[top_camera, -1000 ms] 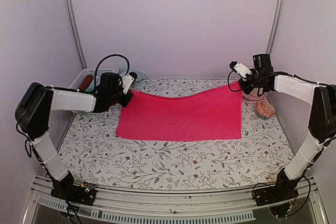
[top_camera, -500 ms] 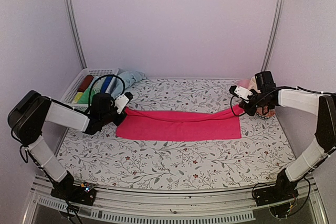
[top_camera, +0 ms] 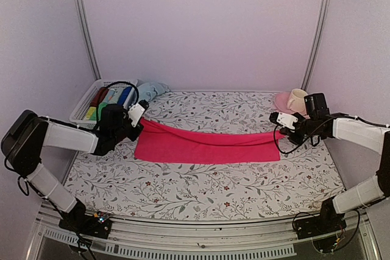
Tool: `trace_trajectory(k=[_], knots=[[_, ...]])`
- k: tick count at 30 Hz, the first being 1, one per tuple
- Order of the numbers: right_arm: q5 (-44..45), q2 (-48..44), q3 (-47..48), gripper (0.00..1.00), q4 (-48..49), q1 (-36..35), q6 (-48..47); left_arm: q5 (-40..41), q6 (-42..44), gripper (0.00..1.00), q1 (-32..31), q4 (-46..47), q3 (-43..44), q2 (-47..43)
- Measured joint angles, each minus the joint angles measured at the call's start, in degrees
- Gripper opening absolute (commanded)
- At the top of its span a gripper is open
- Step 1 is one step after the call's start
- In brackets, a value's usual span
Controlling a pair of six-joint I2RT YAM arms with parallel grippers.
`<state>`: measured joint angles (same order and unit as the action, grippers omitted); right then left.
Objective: Roll the towels
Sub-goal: Flatten out the towel at the center of the board.
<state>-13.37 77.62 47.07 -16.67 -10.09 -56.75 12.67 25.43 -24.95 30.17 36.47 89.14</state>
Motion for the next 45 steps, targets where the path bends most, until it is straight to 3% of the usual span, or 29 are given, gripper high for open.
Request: trace_trajectory(k=[10, 20, 33, 38, 41, 45], knots=[[-4.35, -3.96, -7.43, 0.03, 3.91, 0.02, -10.25, 0.87, -1.73, 0.00, -0.57, -3.17, -2.01, -3.85], [-7.04, -8.37, -5.09, 0.02, 4.24, 0.04, -8.41, 4.13, -1.49, 0.00, -4.70, -7.02, -1.44, -8.07], [-17.33, -31.76, 0.52, 0.02, -6.58, 0.26, -3.39, 15.26, -5.38, 0.00, -16.35, -18.64, 0.76, -39.17], [-20.31, -36.00, 4.81, 0.02, -10.38, 0.31, 1.42, 18.14, -8.17, 0.00, -19.56, -22.67, 0.90, -47.45], [-19.34, -34.75, 6.01, 0.02, -8.98, 0.31, 4.48, 19.30, -9.99, 0.00, -19.52, -24.63, 2.78, -44.83], [-14.01, -24.50, 5.62, 0.02, -4.63, 0.37, 6.95, 17.49, -13.75, 0.00, -16.76, -26.12, 7.56, -30.45]])
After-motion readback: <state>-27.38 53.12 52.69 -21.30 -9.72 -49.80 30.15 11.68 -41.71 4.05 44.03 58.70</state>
